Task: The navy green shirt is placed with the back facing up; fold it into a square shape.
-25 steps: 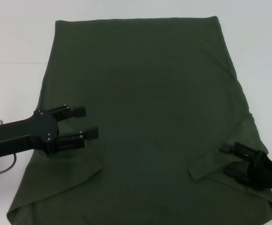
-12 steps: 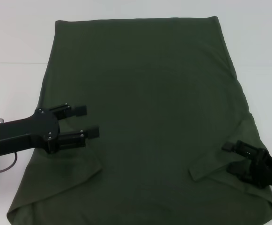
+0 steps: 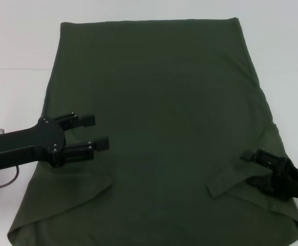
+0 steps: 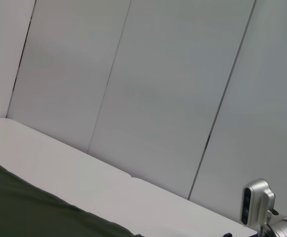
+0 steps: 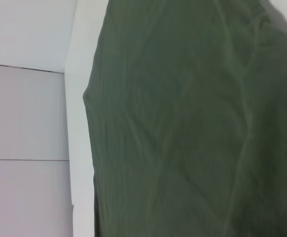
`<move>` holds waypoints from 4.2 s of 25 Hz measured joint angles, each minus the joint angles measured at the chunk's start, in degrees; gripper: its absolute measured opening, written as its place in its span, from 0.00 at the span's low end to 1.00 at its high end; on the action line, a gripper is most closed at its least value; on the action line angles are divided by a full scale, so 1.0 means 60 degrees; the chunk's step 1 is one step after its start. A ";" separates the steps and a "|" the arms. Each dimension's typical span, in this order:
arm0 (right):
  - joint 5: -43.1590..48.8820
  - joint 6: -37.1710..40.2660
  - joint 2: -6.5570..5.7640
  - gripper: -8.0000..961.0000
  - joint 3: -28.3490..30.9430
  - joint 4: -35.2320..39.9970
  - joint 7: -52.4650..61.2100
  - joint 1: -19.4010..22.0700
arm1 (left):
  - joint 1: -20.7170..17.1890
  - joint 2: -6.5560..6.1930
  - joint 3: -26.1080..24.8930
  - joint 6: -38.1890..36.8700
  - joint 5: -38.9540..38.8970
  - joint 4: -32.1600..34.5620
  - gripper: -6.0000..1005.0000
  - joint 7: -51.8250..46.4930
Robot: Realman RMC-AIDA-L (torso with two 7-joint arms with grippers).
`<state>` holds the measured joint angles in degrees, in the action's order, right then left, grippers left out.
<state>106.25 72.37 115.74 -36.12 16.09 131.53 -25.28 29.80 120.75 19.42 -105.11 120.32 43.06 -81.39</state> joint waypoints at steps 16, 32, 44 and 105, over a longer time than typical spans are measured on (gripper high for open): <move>0.0000 -0.0260 0.0071 0.96 -0.0005 0.0014 -0.0130 -0.0750 | -0.0049 0.0000 0.0000 -0.0015 0.0000 0.0002 0.84 0.0041; 0.0017 -0.1166 0.0099 0.96 -0.0915 0.0078 -0.0125 -0.2079 | -0.0089 0.0000 0.0000 -0.0026 0.0000 -0.0028 0.84 0.0028; -0.0061 -0.0310 -0.0060 0.96 -0.0873 0.0510 -0.0009 -0.1638 | -0.0088 0.0030 0.0018 -0.0130 0.0000 -0.0029 0.84 0.0005; 0.1235 -0.0475 -0.0556 0.96 0.1183 0.0889 0.0492 0.0054 | 0.0014 0.0089 0.0029 -0.0123 0.0000 -0.0028 0.84 -0.0016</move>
<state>113.66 69.52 112.40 -29.03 21.42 134.48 -24.95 29.88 121.29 19.60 -105.84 120.32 42.89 -81.48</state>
